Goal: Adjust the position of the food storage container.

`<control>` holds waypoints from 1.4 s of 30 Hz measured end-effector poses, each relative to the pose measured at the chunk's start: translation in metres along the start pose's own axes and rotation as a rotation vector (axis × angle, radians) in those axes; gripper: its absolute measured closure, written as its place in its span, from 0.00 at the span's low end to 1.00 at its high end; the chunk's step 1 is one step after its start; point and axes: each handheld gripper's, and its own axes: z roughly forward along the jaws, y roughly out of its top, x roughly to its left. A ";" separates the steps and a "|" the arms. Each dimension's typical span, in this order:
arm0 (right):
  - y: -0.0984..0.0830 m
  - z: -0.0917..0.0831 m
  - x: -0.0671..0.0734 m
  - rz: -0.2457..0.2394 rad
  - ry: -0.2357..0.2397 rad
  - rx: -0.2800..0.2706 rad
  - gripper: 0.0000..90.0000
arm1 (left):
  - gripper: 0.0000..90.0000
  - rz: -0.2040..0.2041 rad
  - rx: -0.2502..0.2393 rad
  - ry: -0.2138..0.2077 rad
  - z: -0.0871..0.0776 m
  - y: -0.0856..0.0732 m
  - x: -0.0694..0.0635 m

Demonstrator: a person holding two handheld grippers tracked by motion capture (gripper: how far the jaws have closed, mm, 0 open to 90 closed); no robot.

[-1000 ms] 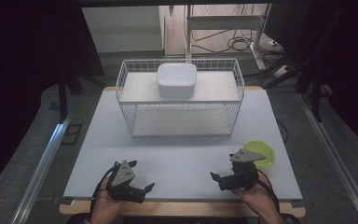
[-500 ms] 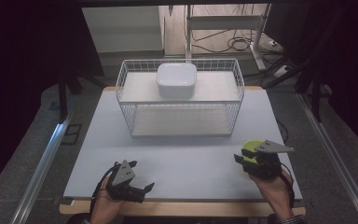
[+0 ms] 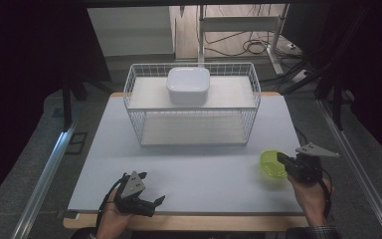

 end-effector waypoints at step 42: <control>-0.016 0.030 -0.015 0.103 -0.017 0.137 0.99 | 0.03 0.041 0.050 -0.022 0.007 -0.001 -0.004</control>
